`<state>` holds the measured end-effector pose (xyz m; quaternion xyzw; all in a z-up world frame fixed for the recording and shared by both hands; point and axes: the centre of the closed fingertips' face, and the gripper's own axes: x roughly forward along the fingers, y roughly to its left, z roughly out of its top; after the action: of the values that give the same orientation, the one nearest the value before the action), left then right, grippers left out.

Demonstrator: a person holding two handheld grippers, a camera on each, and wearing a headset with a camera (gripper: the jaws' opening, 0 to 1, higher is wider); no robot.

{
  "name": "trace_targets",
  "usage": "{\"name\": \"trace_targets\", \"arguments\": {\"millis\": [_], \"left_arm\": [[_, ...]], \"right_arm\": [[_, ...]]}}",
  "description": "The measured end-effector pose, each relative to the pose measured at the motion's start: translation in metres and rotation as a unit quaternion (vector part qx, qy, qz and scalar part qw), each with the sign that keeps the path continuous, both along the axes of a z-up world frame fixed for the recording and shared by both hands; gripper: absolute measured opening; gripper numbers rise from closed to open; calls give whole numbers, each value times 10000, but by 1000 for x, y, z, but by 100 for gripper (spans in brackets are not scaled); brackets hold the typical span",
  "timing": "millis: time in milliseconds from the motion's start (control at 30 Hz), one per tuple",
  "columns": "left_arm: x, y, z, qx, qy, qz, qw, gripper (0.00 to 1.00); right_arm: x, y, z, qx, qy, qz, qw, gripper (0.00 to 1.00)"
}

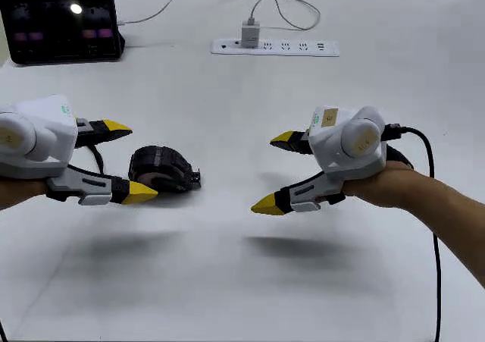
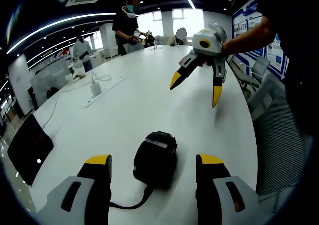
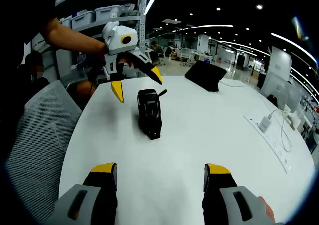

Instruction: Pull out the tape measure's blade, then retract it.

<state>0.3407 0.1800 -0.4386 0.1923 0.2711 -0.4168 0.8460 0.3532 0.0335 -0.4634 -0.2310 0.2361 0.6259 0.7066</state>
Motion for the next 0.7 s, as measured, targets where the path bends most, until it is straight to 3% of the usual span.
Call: {"name": "trace_targets", "arguments": {"millis": [700], "left_arm": [[9,0,-17,356,334,-604,9970,46]], "right_arm": [[6,42,-8,-77,-44,426,9991,55]]}}
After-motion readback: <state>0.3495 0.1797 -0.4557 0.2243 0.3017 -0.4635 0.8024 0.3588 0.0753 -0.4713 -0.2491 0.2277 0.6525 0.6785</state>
